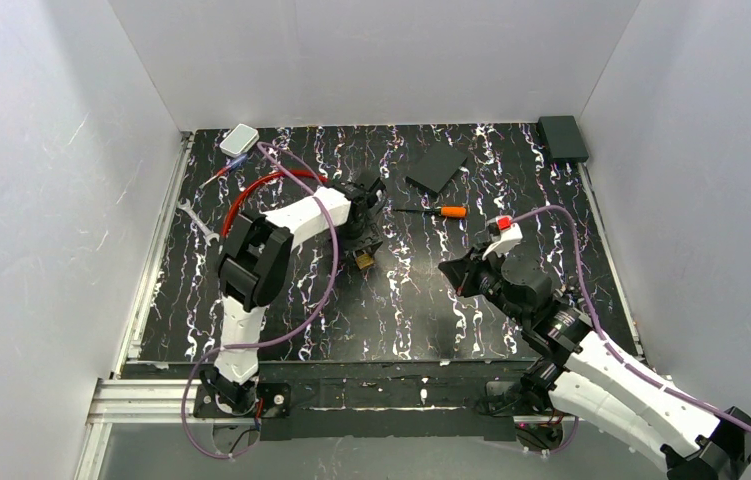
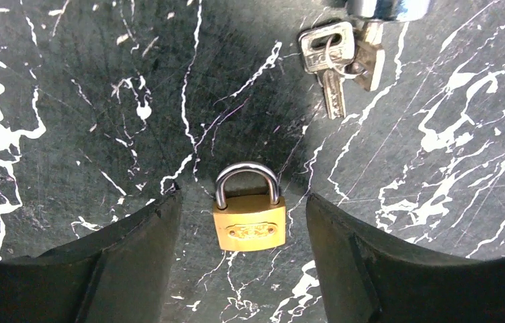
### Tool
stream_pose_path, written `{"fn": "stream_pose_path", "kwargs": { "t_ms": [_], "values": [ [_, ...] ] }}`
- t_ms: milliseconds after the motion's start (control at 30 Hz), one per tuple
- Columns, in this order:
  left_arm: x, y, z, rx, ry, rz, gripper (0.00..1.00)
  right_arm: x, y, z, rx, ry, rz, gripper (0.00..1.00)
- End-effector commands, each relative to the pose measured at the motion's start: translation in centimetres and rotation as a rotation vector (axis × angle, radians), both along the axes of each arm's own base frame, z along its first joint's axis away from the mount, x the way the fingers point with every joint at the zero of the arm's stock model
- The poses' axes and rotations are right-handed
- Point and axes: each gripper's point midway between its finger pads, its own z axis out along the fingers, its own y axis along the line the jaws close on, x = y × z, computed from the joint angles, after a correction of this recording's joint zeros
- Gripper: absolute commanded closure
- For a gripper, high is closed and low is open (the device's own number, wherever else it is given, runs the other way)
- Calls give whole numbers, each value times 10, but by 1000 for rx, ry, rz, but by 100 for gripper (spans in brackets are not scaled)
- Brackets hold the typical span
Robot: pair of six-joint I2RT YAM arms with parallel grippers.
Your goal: Unlock with the key
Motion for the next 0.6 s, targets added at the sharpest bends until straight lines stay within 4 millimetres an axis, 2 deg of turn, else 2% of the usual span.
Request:
{"fn": "stream_pose_path", "kwargs": {
  "t_ms": [0, 367, 567],
  "values": [
    [1, 4, 2, 81, -14, -32, 35, 3, -4, 6, 4, -35, -17, 99],
    [-4, 8, -10, 188, 38, -70, 40, 3, -6, 4, -10, -43, -18, 99],
    [-7, 9, -20, 198, 57, -58, 52, 2, -8, 4, -21, -48, -19, 99]
  ]
}}
